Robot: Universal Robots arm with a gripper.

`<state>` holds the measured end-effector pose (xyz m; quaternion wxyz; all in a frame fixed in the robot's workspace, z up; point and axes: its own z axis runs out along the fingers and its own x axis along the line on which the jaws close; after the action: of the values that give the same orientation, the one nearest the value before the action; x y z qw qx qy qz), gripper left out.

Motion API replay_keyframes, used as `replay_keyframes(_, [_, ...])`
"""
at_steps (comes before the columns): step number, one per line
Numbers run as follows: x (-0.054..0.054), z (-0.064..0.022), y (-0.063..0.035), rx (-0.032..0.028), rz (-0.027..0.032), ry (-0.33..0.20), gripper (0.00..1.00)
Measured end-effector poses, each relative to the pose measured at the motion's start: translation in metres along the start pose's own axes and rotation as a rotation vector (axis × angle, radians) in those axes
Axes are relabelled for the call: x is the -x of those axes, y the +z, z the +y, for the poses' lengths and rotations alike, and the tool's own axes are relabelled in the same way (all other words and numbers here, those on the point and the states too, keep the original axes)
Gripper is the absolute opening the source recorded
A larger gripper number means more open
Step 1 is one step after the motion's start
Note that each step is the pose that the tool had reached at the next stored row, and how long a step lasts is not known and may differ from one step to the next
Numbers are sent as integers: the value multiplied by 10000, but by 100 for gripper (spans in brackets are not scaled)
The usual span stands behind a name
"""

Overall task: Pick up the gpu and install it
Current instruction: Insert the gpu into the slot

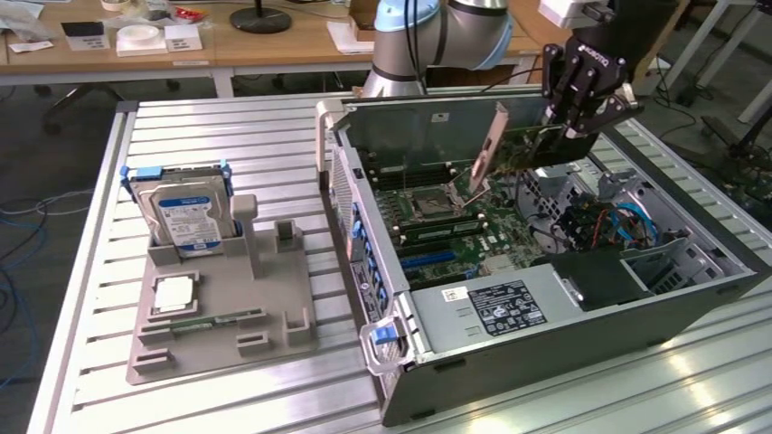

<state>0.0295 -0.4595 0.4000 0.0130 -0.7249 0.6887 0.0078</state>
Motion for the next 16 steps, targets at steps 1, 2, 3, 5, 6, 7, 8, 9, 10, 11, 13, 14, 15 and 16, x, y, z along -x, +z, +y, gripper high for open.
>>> replay_keyframes(1, [1,26,2,-123,2,-3,27])
replay_keyframes(2, [1,44,4,-180,3,-4,27])
replay_keyframes(3, [2,56,4,-186,3,2,27])
replay_keyframes(5, [3,73,8,-192,6,125,27])
replay_keyframes(6, [3,75,10,-195,7,256,27])
replay_keyframes(7, [3,79,12,-197,10,352,27])
replay_keyframes(8, [4,82,14,-200,11,432,27])
replay_keyframes(9, [4,88,17,-202,13,503,27])
replay_keyframes(10, [4,94,20,-203,14,548,27])
replay_keyframes(11, [4,95,21,-202,14,551,27])
replay_keyframes(13, [4,95,21,-203,15,552,27])
replay_keyframes(14, [4,95,21,-204,14,552,27])
replay_keyframes(15, [4,95,21,-203,14,552,27])
replay_keyframes(16, [4,95,22,-202,16,558,27])
